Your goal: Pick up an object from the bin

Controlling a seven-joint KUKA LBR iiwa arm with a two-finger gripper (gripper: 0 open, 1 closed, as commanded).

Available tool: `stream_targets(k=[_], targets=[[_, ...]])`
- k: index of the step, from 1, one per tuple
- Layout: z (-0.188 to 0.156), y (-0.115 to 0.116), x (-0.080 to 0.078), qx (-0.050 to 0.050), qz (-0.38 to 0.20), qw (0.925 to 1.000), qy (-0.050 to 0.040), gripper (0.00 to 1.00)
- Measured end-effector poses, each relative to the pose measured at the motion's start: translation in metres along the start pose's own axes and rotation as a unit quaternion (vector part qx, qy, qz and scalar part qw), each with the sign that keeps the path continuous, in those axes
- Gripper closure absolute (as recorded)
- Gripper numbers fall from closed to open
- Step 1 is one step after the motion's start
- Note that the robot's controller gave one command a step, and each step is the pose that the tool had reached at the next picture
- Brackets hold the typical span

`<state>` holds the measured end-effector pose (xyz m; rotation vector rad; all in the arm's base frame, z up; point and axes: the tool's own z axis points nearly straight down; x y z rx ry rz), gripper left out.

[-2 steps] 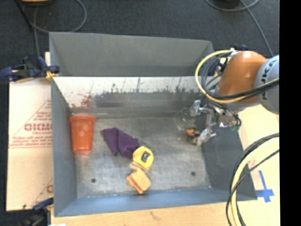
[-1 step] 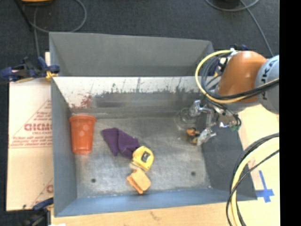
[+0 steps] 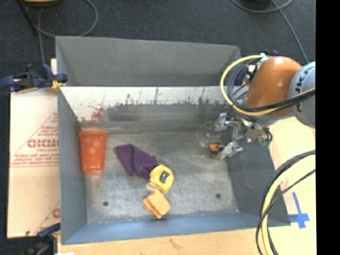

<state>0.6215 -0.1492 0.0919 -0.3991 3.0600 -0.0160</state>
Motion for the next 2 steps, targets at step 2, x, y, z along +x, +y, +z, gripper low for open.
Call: stream_targets(k=[2], targets=[[-0.0002, 0.0, -0.0003, 0.0, -0.001, 1.0, -0.0003, 1.0]])
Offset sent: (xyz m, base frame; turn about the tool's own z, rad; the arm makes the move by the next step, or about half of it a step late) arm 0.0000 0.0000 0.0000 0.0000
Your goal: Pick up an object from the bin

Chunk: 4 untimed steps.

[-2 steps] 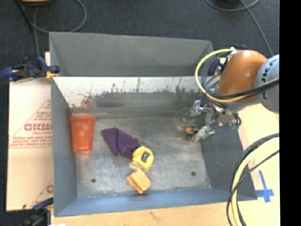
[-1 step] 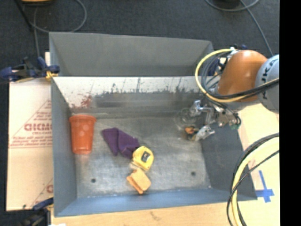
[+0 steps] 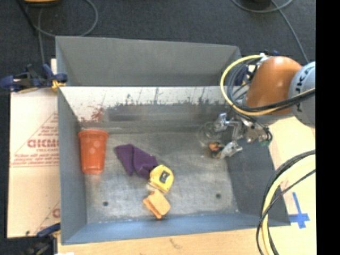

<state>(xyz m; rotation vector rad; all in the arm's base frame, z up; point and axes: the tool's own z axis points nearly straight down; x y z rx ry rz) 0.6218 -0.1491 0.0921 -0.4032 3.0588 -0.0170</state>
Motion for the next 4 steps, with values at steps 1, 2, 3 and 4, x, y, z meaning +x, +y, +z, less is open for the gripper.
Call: stream_targets(k=[1, 2, 3, 4], targets=[[0.0, 0.0, 0.0, 0.0, -0.001, 1.0, 0.0, 1.0], [0.0, 0.0, 0.0, 0.0, -0.001, 1.0, 0.0, 1.0], [0.0, 0.0, 0.0, 0.0, -0.001, 1.0, 0.0, 1.0], [0.0, 0.0, 0.0, 0.0, -0.001, 1.0, 0.0, 1.0]])
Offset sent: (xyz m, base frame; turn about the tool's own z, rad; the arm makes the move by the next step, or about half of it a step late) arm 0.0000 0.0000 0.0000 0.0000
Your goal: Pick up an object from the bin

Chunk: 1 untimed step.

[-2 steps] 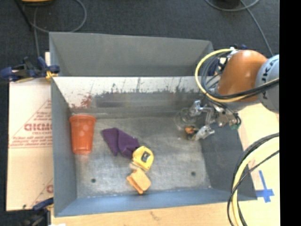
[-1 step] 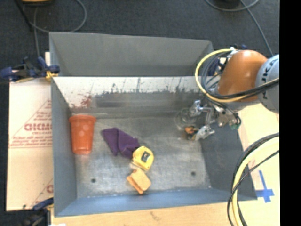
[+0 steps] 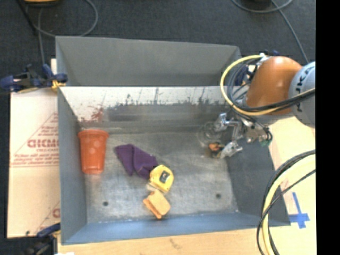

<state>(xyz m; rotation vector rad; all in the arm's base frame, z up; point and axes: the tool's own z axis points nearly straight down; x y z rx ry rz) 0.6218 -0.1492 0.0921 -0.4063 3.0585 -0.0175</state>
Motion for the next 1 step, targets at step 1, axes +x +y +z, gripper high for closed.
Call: stream_targets(k=[1], targets=[[0.0, 0.0, 0.0, 0.0, 0.0, 1.0, 0.0, 1.0]])
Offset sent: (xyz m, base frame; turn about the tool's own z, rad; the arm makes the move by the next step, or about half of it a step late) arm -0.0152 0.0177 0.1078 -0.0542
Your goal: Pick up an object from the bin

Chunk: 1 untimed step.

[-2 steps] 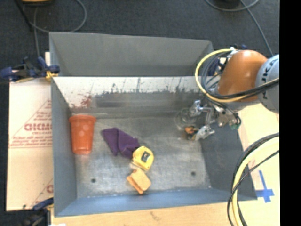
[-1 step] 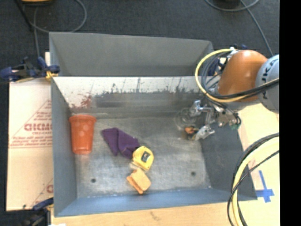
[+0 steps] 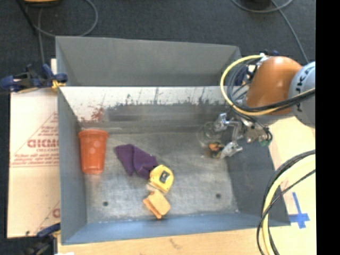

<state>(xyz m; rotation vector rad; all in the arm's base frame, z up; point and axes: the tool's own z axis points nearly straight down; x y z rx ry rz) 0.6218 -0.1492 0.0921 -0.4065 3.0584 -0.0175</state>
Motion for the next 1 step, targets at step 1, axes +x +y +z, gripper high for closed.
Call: stream_targets(k=[1], targets=[[0.0, 0.0, 0.0, 0.0, 0.0, 1.0, 0.0, 1.0]])
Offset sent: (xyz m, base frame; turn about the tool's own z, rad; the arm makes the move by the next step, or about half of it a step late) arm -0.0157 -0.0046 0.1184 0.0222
